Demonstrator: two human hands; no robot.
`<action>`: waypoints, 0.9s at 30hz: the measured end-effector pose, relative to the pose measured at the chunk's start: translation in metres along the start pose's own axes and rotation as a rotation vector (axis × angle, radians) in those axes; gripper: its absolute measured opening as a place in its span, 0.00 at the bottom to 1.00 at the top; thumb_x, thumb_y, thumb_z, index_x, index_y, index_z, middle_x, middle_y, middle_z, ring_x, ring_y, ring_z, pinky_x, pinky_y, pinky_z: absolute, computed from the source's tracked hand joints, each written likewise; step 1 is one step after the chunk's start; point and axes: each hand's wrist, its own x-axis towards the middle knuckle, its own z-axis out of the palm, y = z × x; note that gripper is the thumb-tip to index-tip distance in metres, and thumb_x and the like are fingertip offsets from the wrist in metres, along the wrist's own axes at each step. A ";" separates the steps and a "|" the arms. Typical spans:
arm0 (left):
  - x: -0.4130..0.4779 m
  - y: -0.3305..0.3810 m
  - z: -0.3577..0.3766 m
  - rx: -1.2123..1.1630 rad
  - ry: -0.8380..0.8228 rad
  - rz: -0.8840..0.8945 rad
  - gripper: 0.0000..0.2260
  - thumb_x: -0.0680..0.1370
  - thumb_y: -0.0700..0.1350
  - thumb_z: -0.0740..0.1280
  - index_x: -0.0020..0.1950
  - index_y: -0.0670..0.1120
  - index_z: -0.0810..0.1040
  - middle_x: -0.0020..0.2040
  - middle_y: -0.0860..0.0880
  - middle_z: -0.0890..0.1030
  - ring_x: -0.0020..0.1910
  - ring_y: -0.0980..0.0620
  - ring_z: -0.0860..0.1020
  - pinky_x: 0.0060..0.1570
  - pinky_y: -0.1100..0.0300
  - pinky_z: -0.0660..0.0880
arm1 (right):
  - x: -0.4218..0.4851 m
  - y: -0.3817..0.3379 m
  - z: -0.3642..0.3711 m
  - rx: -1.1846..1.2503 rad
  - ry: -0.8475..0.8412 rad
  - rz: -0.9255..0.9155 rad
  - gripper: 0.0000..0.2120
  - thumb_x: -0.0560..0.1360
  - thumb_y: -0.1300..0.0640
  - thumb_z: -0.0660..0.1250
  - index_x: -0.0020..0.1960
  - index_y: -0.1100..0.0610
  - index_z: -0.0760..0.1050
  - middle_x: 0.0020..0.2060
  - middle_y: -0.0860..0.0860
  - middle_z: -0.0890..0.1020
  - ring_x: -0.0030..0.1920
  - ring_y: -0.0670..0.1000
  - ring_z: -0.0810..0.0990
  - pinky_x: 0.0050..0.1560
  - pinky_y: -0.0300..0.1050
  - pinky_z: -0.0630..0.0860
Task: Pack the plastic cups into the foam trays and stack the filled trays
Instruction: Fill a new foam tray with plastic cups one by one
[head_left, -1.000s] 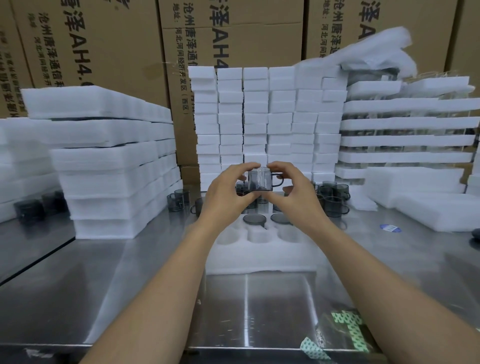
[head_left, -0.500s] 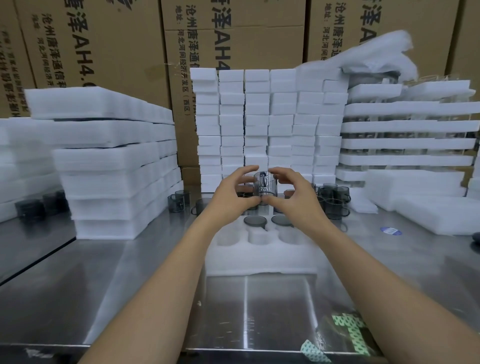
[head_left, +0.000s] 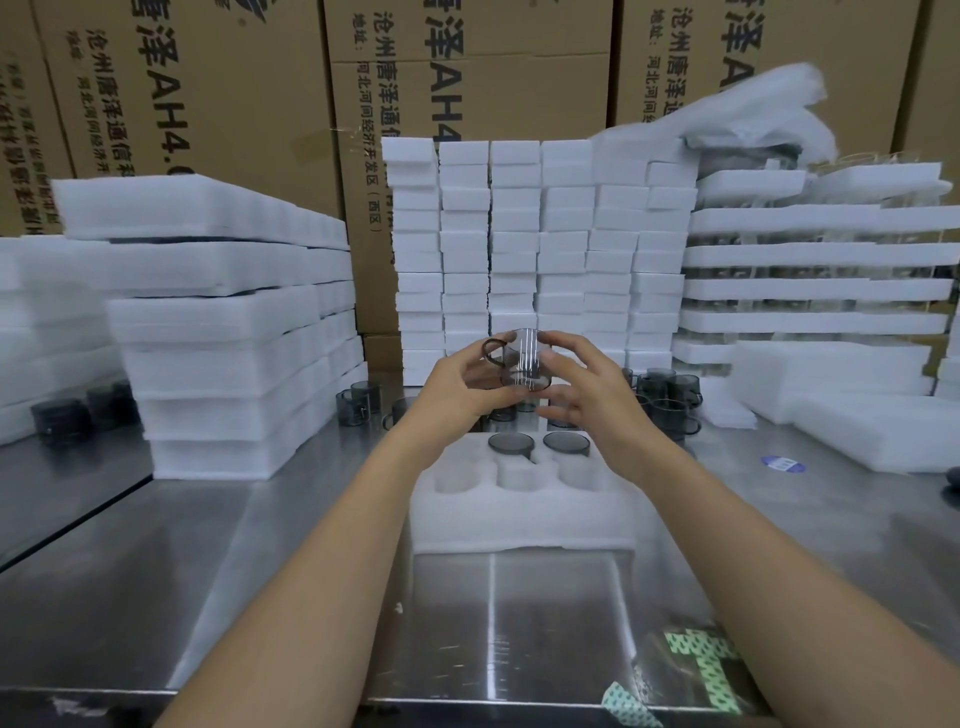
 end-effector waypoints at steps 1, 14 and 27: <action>0.000 -0.002 -0.001 0.027 -0.008 -0.009 0.27 0.79 0.37 0.77 0.75 0.53 0.78 0.60 0.55 0.88 0.60 0.58 0.85 0.55 0.67 0.79 | 0.001 0.001 0.000 -0.005 0.012 0.012 0.13 0.81 0.47 0.73 0.65 0.44 0.80 0.54 0.49 0.89 0.54 0.54 0.88 0.60 0.56 0.83; 0.001 -0.038 -0.025 0.872 -0.109 -0.318 0.14 0.84 0.61 0.64 0.63 0.60 0.84 0.57 0.53 0.86 0.59 0.49 0.82 0.61 0.50 0.79 | 0.008 0.013 -0.018 -0.135 0.339 0.005 0.22 0.72 0.46 0.81 0.37 0.53 0.69 0.39 0.51 0.77 0.40 0.51 0.74 0.50 0.50 0.73; 0.006 -0.042 -0.049 0.853 0.084 -0.331 0.06 0.79 0.58 0.74 0.48 0.58 0.87 0.49 0.57 0.85 0.52 0.53 0.81 0.59 0.47 0.81 | 0.002 0.003 -0.015 -0.231 0.109 0.061 0.29 0.69 0.33 0.78 0.60 0.48 0.74 0.47 0.49 0.87 0.38 0.44 0.84 0.43 0.44 0.76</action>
